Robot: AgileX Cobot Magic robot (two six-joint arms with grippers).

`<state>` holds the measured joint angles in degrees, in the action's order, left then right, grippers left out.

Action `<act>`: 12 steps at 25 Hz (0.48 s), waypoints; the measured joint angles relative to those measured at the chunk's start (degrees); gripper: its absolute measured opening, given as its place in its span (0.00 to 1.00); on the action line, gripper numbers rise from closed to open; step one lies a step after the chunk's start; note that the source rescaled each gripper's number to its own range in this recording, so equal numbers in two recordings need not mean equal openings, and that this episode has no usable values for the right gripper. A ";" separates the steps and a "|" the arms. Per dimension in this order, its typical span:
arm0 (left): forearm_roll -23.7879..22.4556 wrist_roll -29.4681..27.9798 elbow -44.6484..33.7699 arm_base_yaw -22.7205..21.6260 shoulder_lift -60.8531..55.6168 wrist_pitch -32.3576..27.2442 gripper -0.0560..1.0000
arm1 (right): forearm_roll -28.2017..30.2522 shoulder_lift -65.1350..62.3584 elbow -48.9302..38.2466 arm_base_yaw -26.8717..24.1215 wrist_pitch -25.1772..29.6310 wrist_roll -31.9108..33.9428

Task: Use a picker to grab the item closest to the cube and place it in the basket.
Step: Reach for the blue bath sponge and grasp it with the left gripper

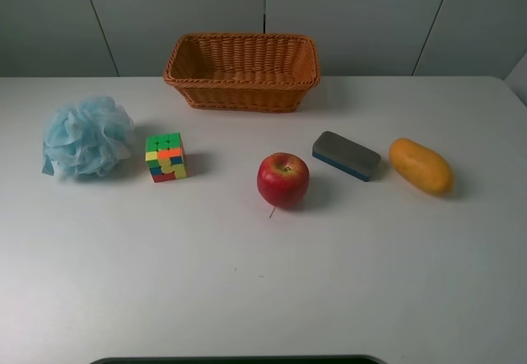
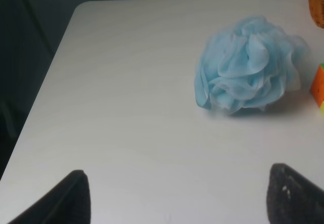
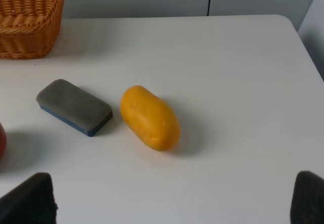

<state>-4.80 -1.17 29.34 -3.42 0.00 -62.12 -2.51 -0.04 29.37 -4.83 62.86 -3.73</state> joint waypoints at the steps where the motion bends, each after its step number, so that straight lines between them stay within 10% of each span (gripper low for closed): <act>1: 0.00 0.00 0.00 0.00 0.00 0.00 0.90 | 0.00 0.00 0.00 0.00 0.00 0.00; 12: 0.51 1.17 3.93 0.00 2.77 1.91 0.90 | 0.00 0.00 0.00 0.00 0.00 0.00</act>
<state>-4.29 0.00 33.28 -3.42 2.77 -60.21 -2.51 -0.04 29.37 -4.83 62.86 -3.73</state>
